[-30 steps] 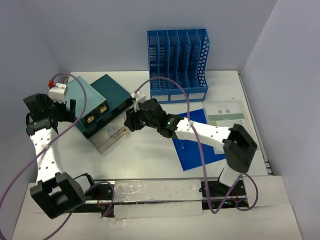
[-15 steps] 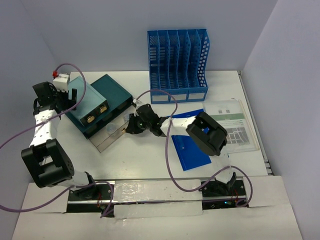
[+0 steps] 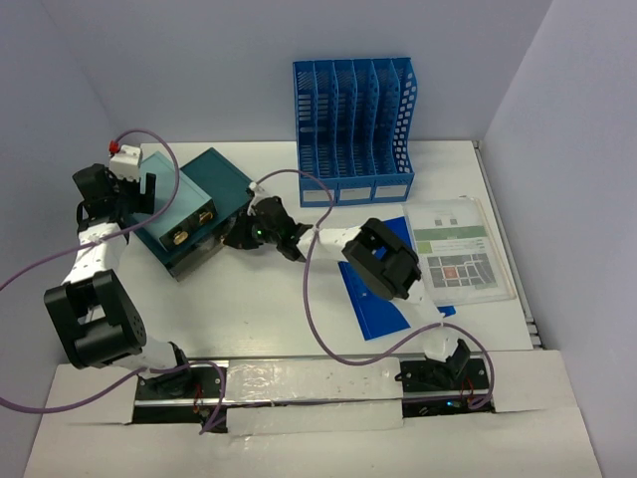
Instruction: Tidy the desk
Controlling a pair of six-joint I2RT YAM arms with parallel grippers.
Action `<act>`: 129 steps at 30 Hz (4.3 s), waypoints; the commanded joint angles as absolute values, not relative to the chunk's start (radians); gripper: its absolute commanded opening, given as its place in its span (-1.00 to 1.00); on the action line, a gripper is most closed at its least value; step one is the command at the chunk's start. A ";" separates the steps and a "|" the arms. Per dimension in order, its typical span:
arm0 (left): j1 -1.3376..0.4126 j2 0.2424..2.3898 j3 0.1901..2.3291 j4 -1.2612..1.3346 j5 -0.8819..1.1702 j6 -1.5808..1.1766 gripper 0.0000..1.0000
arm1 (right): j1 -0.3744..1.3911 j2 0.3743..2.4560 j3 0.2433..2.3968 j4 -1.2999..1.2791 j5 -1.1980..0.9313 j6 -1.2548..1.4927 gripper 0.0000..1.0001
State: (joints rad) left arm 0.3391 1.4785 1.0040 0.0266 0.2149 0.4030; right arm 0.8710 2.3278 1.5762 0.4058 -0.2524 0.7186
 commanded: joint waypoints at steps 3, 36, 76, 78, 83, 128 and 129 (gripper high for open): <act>0.328 1.528 0.939 -0.109 0.195 0.432 0.83 | 0.850 2.436 1.782 0.486 -0.195 0.788 -0.50; 0.264 1.216 1.023 -0.394 0.322 0.374 0.84 | 0.954 1.417 0.969 -0.555 0.538 0.554 0.14; 0.208 0.905 0.966 -0.628 0.464 0.410 0.91 | -0.096 1.757 1.268 -0.513 0.168 0.281 0.73; 0.197 0.925 0.984 -0.608 0.479 0.402 0.90 | -0.135 1.806 1.341 -0.536 0.208 0.265 0.73; 0.149 0.977 1.023 -0.578 0.476 0.386 0.89 | -0.214 1.981 1.499 -0.601 0.249 0.230 0.79; -0.058 1.049 1.074 -0.551 0.352 0.425 0.87 | -0.247 2.069 1.453 -0.782 -0.003 0.101 -1.00; -0.058 1.049 1.069 -0.551 0.355 0.427 0.87 | -0.241 2.042 1.424 -0.757 -0.014 0.110 -1.00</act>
